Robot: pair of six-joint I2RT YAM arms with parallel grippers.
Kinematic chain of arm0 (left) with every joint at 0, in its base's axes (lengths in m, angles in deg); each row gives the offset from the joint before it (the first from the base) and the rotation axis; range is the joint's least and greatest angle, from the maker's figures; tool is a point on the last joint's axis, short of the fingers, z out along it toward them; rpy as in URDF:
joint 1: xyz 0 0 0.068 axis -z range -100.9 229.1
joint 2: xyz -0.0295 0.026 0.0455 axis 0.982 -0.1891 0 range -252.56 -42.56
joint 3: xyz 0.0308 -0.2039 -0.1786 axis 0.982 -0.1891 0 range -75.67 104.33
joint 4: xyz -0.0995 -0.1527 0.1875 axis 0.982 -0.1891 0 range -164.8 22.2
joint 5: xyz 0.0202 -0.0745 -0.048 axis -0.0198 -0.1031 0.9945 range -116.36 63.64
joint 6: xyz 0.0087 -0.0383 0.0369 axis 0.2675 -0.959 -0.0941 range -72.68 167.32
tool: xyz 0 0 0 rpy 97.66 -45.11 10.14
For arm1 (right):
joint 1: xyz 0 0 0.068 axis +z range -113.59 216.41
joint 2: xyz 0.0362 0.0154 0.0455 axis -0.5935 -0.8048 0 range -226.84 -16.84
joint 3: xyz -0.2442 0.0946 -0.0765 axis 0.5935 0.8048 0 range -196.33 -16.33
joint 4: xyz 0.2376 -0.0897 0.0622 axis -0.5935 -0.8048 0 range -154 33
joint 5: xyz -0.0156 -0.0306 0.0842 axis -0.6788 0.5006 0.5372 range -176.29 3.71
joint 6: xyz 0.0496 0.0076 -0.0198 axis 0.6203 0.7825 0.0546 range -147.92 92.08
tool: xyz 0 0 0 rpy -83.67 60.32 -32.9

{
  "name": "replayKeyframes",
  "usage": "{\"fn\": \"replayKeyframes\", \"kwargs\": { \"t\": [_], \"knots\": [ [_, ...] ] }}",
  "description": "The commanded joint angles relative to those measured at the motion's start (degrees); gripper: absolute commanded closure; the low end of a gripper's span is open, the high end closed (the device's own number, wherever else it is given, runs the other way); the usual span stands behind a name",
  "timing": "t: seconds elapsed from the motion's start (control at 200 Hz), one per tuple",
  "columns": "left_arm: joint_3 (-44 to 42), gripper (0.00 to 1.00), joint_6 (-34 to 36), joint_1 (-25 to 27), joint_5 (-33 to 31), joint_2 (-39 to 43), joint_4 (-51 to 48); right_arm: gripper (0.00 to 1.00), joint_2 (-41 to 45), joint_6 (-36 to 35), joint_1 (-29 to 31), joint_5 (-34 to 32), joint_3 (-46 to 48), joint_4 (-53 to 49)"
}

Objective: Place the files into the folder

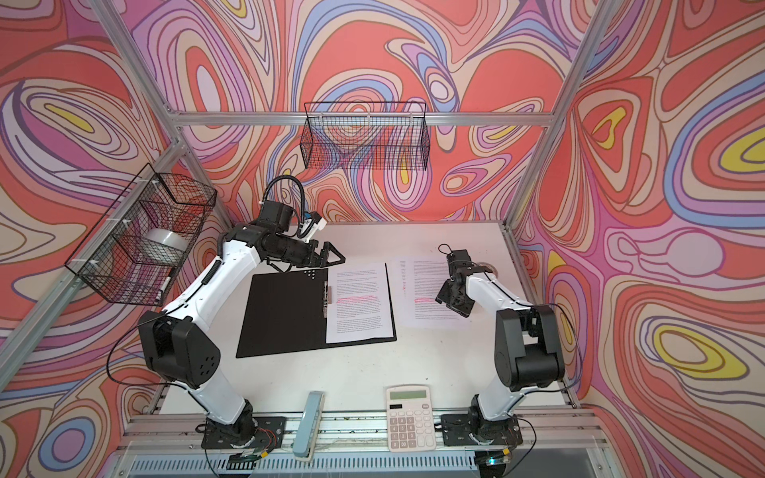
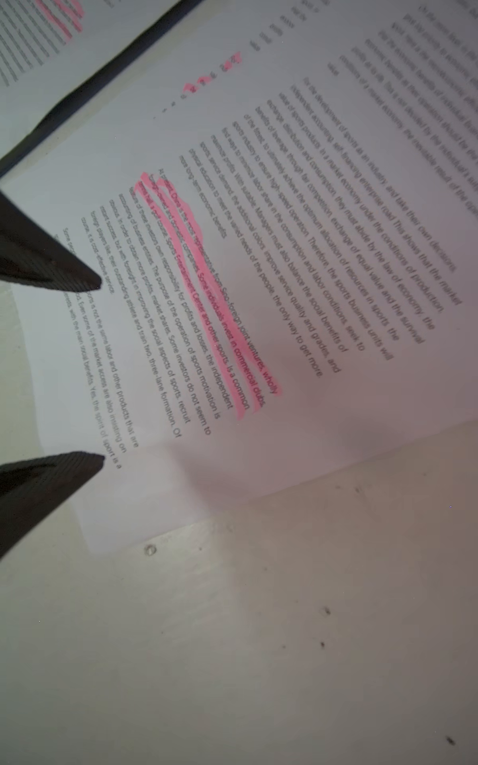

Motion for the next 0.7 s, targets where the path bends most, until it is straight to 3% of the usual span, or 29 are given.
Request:
{"fn": "replayKeyframes", "kwargs": {
  "t": [0.0,0.456,0.691],
  "knots": [
    [-0.9,0.0,1.1,0.2,-0.5,1.7,-1.3,0.33,-1.0,0.7,-0.7,-2.1,2.3,0.7],
    [-1.8,0.0,1.0,0.9,-0.7,1.9,-1.0,0.33,-5.6,-0.1,-2.6,1.3,4.9,4.6],
    [-2.1,0.0,0.7,0.9,-0.8,2.0,-0.8,0.41,-8.6,-1.8,-3.5,1.3,5.6,5.8]
  ]
}}
